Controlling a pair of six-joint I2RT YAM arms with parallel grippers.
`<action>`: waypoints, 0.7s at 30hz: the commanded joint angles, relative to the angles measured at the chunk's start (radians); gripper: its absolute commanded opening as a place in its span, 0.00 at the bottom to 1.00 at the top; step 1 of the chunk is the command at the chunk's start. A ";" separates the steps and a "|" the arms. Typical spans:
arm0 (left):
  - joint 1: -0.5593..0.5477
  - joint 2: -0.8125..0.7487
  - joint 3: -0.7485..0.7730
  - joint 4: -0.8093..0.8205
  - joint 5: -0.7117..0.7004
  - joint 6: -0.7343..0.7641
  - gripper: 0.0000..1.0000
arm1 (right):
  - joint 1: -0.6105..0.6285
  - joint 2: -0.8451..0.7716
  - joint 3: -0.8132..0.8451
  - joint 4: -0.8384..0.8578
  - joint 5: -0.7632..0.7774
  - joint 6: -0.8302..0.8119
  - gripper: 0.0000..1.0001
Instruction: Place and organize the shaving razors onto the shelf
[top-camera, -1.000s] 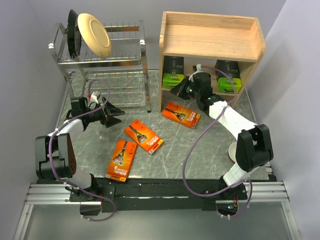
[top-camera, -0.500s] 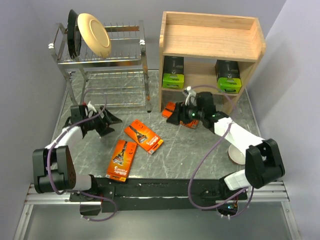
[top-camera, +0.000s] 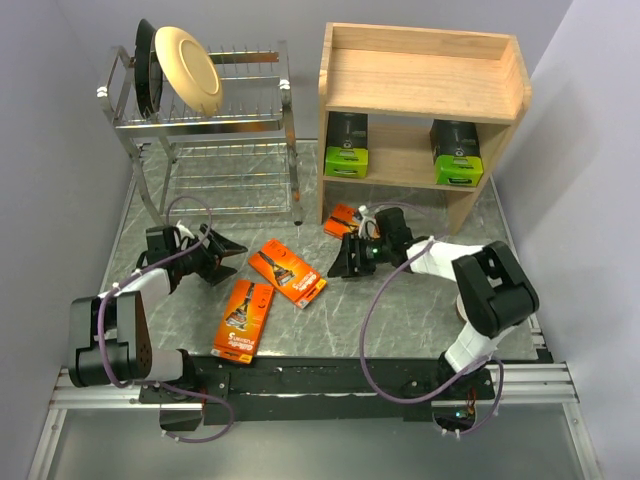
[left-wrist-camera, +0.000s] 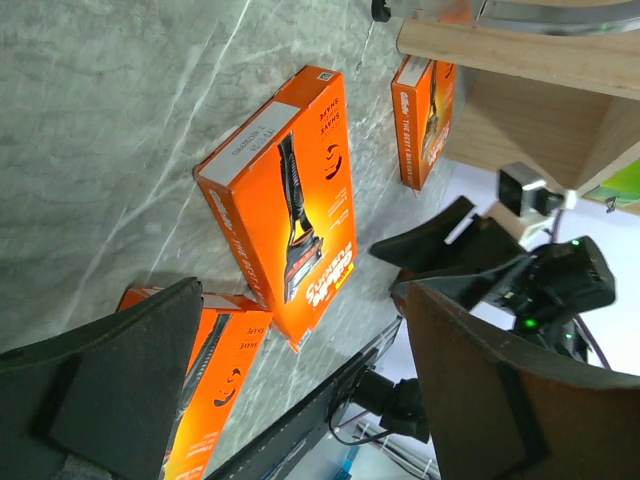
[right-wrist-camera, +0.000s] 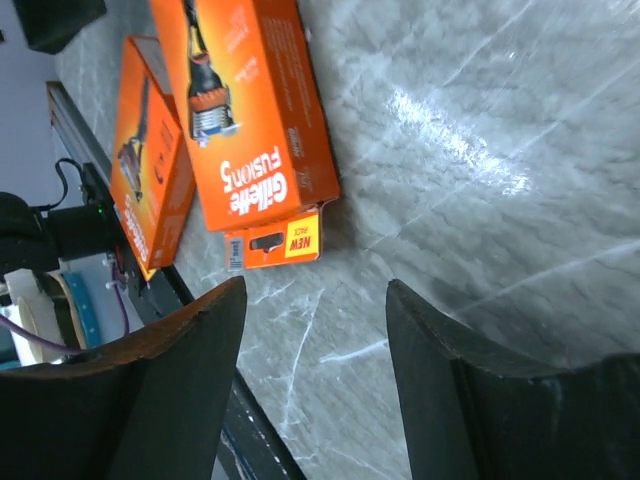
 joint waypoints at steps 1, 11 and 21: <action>-0.004 -0.026 0.026 0.031 0.016 -0.020 0.88 | 0.044 0.060 0.020 0.091 -0.006 0.056 0.64; -0.001 -0.149 -0.032 0.023 0.014 -0.069 0.88 | 0.088 0.215 0.134 0.045 0.033 0.065 0.47; -0.044 -0.143 -0.080 0.112 0.067 -0.176 0.97 | 0.088 0.149 0.177 0.035 0.003 0.197 0.00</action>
